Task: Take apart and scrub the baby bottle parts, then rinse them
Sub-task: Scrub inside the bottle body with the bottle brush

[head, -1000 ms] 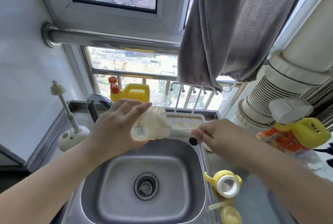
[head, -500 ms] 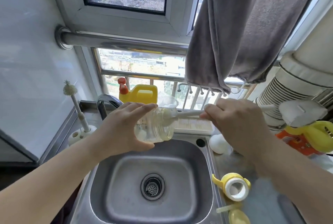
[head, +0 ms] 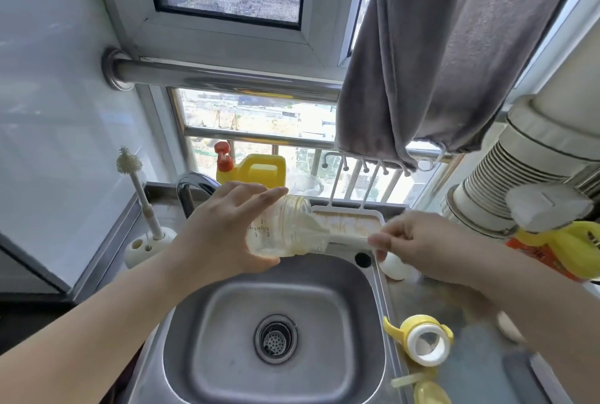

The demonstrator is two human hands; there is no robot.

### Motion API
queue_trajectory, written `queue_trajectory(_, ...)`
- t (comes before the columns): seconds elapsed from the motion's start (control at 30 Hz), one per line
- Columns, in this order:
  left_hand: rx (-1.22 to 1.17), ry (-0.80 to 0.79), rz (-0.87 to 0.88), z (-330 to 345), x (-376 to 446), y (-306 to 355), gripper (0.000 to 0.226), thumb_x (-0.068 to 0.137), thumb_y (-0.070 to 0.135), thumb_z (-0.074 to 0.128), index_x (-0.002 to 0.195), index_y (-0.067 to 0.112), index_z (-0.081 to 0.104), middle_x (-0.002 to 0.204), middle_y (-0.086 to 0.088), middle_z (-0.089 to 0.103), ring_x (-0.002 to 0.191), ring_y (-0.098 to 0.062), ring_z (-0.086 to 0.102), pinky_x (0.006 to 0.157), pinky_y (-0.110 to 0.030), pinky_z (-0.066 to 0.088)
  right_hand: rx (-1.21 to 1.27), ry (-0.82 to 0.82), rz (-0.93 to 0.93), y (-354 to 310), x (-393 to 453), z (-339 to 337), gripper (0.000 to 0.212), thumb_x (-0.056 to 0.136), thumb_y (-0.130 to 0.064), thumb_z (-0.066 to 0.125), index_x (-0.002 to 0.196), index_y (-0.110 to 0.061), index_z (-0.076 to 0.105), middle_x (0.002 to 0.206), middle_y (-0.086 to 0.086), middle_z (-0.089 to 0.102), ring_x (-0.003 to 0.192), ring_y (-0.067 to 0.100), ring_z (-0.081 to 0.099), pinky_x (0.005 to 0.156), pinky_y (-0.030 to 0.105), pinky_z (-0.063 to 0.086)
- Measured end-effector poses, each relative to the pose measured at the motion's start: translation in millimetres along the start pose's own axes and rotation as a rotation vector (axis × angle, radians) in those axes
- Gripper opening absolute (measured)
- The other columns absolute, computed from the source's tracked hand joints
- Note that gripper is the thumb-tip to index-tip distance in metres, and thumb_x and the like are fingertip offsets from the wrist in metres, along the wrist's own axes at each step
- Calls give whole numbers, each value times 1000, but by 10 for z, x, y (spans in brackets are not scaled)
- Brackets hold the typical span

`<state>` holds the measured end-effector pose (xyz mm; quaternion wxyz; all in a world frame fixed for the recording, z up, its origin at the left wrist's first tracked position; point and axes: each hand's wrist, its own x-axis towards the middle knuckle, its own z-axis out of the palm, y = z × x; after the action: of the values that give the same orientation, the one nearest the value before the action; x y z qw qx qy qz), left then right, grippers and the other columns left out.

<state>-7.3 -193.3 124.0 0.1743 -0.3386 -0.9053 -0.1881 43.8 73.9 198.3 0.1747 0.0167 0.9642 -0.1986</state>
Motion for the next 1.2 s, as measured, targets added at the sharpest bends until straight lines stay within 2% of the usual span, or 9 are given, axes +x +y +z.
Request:
queue_trajectory(0.13,-128,-2,-77,40,-22,60,88,56,67,59,135,34,37,120,-2,63,108,-25,57,87,-38,49,-639,605,-299,54,0,28,42,94,-50,40,69,-22,58,55,-5,50,46,17,45,47,23,30)
queue_trajectory(0.2,-141,-6,-89,38,-13,68,89,56,67,60,135,33,38,120,-1,62,107,-25,57,88,-39,49,-675,686,-358,12,-11,49,40,94,-45,47,65,-20,58,51,-6,44,42,16,34,45,20,26)
queue_trajectory(0.37,16,-20,-13,60,-28,47,92,55,61,74,134,27,41,115,-7,63,102,-30,59,77,-43,56,-227,24,-57,7,-27,122,40,95,-53,37,82,-26,64,64,-5,51,57,11,46,51,22,31)
queue_trajectory(0.53,34,52,2,185,-110,203,92,70,68,60,139,12,36,121,-17,59,112,-31,50,90,-47,51,214,-206,-8,-30,26,82,44,95,-50,42,72,-25,69,46,-8,44,41,9,36,46,23,31)
queue_trajectory(0.67,-97,-14,-79,197,-185,403,69,96,56,26,149,12,15,137,-12,37,129,-26,34,105,-38,32,440,-272,29,-15,59,90,44,95,-46,44,70,-18,68,46,-4,39,40,10,30,42,21,24)
queue_trajectory(0.77,-206,-79,-179,178,-213,439,79,89,58,42,148,35,-5,137,9,16,129,-3,10,110,-26,11,418,-313,39,40,49,119,43,94,-46,45,71,-19,68,46,-4,39,39,10,30,41,21,24)
queue_trajectory(0.9,-205,-172,-337,66,-54,331,100,61,54,79,142,39,23,108,17,14,112,-2,13,106,-25,25,397,-376,11,76,41,165,43,95,-46,44,71,-19,68,48,-3,37,42,11,28,44,23,22)
queue_trajectory(1.07,-286,-262,-292,-1,13,362,90,43,63,76,118,42,30,118,21,22,115,-2,27,94,-21,34,290,-380,19,90,-37,150,43,93,-49,45,72,-20,69,46,-7,40,42,11,31,46,22,26)
queue_trajectory(1.2,-192,-337,-222,92,-6,499,95,57,53,80,136,31,32,127,17,43,121,-6,40,100,-22,37,-279,-13,-83,-49,-115,61,37,93,-52,43,79,-24,62,64,-6,50,58,11,45,53,25,35)
